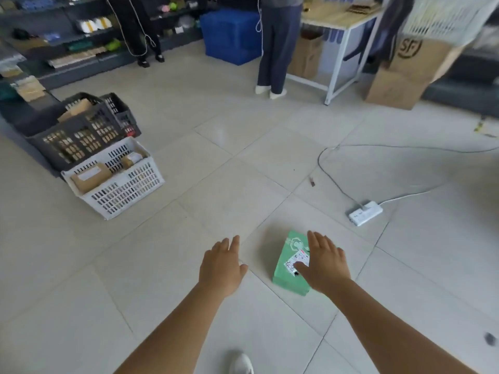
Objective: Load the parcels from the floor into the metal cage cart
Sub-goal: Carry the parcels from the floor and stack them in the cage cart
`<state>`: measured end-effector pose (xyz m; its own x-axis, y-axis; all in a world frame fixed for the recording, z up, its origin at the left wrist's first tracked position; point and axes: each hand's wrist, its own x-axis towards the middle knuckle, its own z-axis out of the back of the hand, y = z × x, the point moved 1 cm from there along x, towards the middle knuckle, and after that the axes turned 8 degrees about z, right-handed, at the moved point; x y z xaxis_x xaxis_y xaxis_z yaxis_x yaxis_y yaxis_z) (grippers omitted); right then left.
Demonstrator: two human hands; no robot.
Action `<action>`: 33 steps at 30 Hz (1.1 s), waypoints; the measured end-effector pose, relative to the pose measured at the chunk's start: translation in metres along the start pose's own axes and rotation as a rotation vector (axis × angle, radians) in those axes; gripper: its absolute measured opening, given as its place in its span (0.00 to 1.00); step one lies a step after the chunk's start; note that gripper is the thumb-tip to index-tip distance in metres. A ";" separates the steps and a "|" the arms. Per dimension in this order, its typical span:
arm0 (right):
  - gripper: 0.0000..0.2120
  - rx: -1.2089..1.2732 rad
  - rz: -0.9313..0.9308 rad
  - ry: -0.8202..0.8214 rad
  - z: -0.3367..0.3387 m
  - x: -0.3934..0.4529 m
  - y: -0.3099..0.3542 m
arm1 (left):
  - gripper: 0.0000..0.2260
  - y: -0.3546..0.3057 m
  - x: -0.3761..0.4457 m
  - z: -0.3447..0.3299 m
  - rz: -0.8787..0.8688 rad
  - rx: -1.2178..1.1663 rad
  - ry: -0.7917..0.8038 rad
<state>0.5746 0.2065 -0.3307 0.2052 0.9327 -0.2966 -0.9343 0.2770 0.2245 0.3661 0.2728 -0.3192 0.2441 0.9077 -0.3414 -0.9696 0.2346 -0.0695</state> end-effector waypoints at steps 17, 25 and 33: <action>0.43 0.381 -0.445 0.031 -0.152 0.150 -0.129 | 0.35 -0.094 0.221 -0.151 -0.043 -0.212 0.265; 0.44 0.483 -0.510 0.069 -0.285 0.244 -0.204 | 0.36 -0.133 0.335 -0.293 -0.024 -0.216 0.319; 0.47 0.569 -0.555 0.109 -0.402 0.310 -0.253 | 0.39 -0.143 0.409 -0.424 0.009 -0.225 0.417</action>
<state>0.7569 0.3327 -0.8521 0.5391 0.6049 -0.5861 -0.4064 0.7963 0.4480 0.5972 0.4632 -0.8464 0.2530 0.6810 -0.6872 -0.9624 0.1046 -0.2508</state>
